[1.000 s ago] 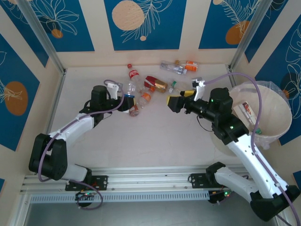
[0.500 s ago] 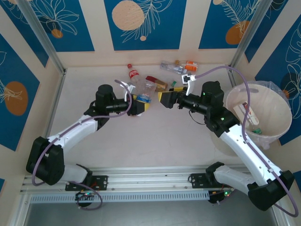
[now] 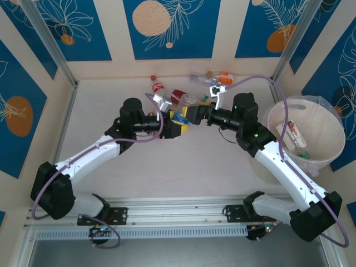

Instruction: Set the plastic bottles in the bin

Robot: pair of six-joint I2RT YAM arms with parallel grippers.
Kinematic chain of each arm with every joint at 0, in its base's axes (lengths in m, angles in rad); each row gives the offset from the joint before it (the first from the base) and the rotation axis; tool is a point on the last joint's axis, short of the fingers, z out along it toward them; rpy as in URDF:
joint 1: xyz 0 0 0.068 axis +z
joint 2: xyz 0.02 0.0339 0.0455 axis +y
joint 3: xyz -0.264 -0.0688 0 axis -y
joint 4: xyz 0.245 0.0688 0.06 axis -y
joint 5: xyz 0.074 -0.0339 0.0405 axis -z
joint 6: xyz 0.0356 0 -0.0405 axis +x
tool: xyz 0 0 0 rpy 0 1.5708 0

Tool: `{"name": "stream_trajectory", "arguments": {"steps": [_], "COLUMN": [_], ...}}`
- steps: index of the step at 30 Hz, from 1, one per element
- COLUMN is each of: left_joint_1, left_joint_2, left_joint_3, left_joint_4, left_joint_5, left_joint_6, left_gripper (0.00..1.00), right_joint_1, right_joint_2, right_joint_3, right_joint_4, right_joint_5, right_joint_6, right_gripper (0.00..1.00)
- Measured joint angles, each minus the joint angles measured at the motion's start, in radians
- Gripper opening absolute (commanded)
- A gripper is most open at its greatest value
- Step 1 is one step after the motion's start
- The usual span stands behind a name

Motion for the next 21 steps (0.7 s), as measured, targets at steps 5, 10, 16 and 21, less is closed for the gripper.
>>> {"name": "stream_trajectory", "arguments": {"steps": [5, 10, 16, 21], "left_joint_1": [-0.026, -0.039, -0.050, -0.051], "left_joint_2": [0.023, 0.043, 0.057, 0.057], "left_joint_3": [0.031, 0.047, 0.056, 0.059], "left_joint_4": [-0.002, -0.003, -0.021, -0.034], "left_joint_5": [0.000, 0.000, -0.001, -0.006], "left_joint_6": [0.006, 0.008, 0.005, 0.006], "left_gripper": [0.00, 0.00, 0.02, 0.07], "right_joint_1": [0.004, 0.006, 0.006, 0.006], "right_joint_2": [0.013, 0.019, 0.024, 0.023], "right_joint_3": [0.000, 0.000, 0.000, 0.000], "right_joint_4": [0.029, 0.043, 0.042, 0.038], "right_joint_5": [-0.029, -0.052, -0.045, -0.038], "right_joint_6": [0.007, 0.009, 0.005, -0.020], "right_gripper": [0.95, 0.88, 0.63, 0.52]}}
